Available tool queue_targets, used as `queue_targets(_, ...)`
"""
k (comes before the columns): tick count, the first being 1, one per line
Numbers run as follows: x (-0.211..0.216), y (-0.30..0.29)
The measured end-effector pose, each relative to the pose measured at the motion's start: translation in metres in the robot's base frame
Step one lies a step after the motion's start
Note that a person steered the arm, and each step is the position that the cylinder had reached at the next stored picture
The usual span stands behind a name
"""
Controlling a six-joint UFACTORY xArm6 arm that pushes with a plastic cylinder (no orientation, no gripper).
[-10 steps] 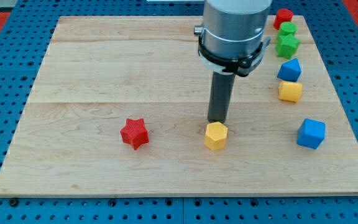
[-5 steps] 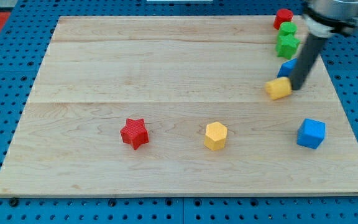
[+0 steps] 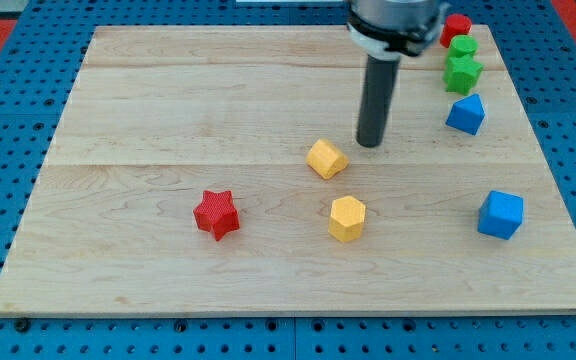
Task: Slide the yellow heart towards bottom left of the board
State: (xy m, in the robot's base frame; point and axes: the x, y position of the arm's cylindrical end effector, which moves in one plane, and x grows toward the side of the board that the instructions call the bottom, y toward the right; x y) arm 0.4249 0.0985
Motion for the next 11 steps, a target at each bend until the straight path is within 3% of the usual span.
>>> queue_targets(2, 0.000, -0.147)
queue_targets(3, -0.001, -0.130)
queue_targets(4, 0.004, -0.050)
queue_targets(5, 0.028, -0.062)
queue_targets(7, 0.028, -0.212)
queue_targets(10, 0.055, -0.268)
queue_targets(11, 0.033, -0.239)
